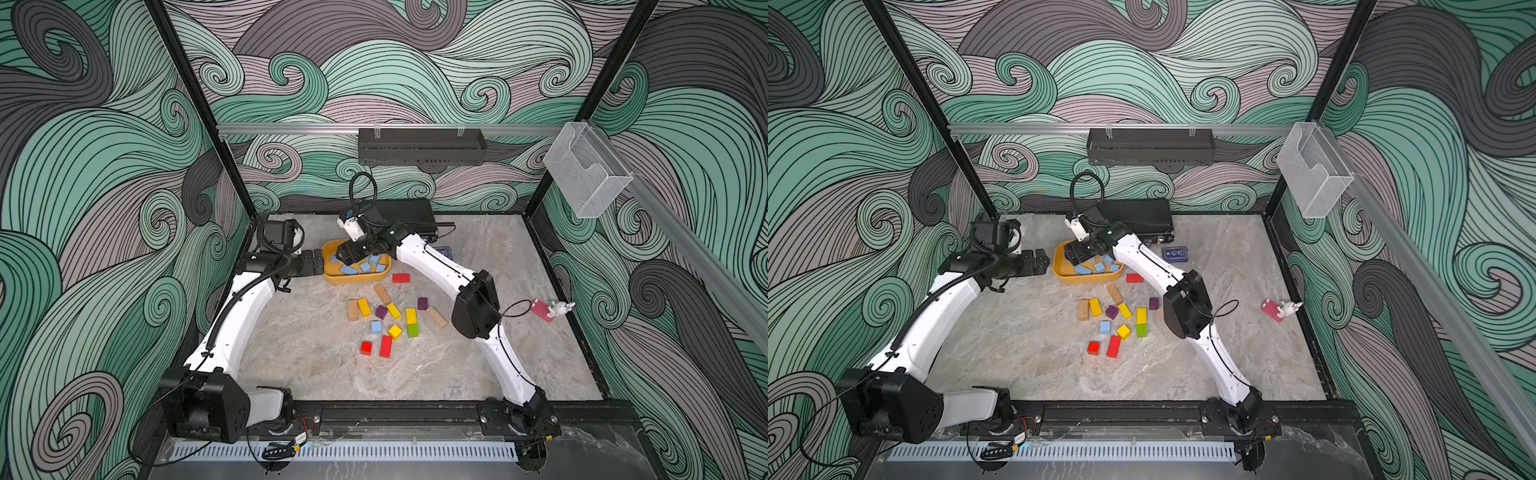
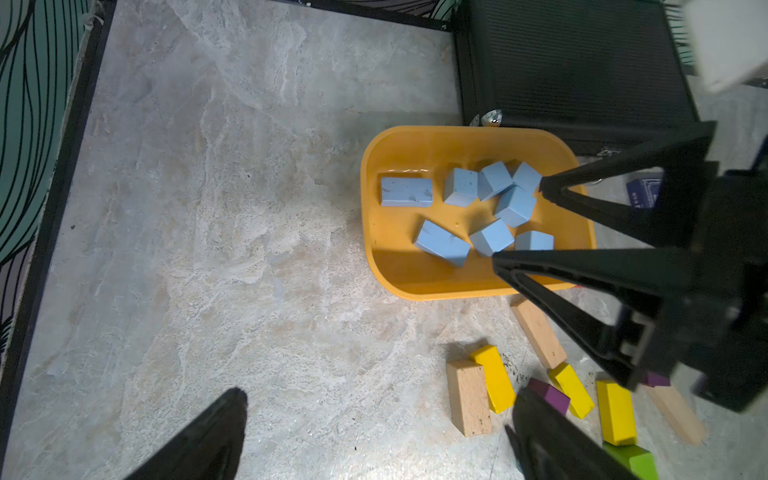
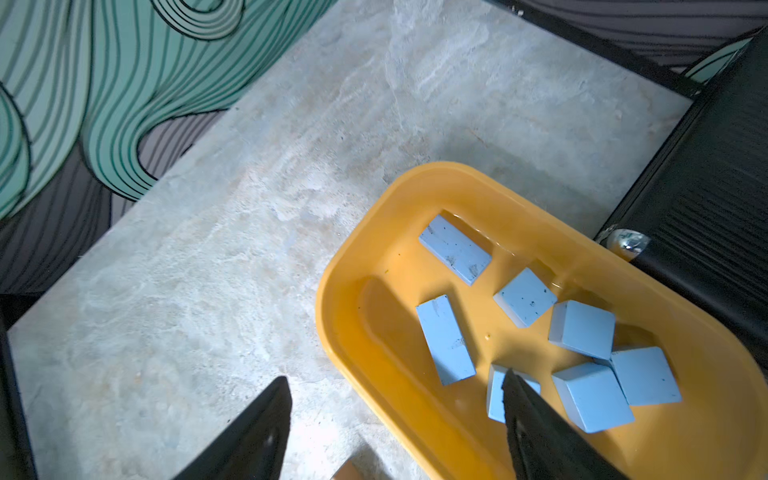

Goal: Pick out the blue building blocks
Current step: Place the building block in the storage box, then pick up the building block from the center of the board.

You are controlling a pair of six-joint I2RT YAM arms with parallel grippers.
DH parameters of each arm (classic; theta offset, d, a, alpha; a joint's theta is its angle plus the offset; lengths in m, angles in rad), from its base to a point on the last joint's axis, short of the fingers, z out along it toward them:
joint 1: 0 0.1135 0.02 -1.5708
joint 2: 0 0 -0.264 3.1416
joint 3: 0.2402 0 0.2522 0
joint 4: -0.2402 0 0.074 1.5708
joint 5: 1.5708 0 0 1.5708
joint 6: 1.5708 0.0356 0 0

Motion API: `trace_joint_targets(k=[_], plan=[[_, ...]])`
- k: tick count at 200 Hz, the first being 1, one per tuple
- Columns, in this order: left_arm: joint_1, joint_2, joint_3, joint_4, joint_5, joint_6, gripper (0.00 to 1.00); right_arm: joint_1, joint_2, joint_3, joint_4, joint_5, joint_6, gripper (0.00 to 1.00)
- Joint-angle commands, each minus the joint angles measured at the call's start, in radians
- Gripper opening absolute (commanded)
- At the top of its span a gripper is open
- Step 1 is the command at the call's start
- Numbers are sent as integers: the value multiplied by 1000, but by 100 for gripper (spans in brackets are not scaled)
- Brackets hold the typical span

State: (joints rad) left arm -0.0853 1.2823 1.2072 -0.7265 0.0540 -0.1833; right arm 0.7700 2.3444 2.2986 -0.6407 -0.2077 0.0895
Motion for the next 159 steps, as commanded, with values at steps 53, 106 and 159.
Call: trace_joint_targets(k=[53, 106, 159], plan=[[-12, -77, -30, -33, 124, -39, 99, -8, -321, -315, 60, -38, 41, 90], [-80, -127, -89, -24, 143, -92, 99, -9, -592, -636, 153, 17, 81, 99], [-219, -140, -138, 2, 122, -174, 98, -18, -847, -915, 161, 92, 93, 99]])
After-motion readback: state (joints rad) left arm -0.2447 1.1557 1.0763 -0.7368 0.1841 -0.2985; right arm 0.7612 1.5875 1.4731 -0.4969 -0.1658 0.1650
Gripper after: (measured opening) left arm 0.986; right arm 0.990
